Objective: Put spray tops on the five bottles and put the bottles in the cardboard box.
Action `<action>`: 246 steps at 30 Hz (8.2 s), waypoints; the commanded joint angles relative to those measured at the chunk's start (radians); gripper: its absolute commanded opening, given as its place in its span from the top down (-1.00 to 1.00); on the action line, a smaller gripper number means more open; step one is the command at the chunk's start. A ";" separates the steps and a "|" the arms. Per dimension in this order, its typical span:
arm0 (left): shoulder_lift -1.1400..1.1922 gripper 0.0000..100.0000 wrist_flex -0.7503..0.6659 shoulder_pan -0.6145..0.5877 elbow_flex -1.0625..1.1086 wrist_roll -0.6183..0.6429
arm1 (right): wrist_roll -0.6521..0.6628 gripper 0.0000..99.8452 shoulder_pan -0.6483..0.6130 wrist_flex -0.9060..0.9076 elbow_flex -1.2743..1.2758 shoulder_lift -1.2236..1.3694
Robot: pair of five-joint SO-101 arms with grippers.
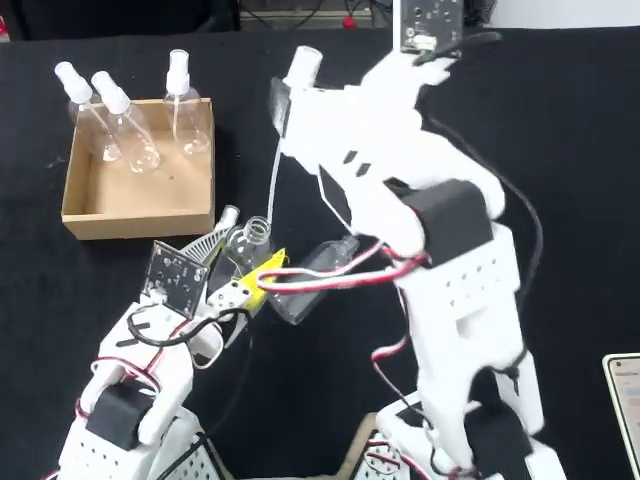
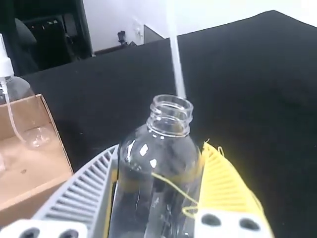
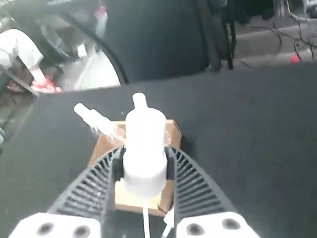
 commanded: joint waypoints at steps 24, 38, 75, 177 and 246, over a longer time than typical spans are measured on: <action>-0.009 0.93 -0.012 0.008 -0.005 0.008 | 0.040 0.98 -0.153 -0.143 0.478 -0.326; -0.009 0.94 -0.012 0.008 -0.005 0.008 | 0.218 0.98 -0.196 -0.187 0.731 -0.443; -0.011 0.94 -0.020 0.008 0.015 0.008 | 0.420 0.96 -0.152 -0.230 0.776 -0.739; 1.488 0.93 -1.577 -0.720 -0.251 0.161 | 0.526 0.95 0.163 -1.076 1.822 -0.800; 1.889 0.55 -1.751 -0.808 -0.355 0.149 | 0.528 0.96 0.167 -1.074 1.822 -0.803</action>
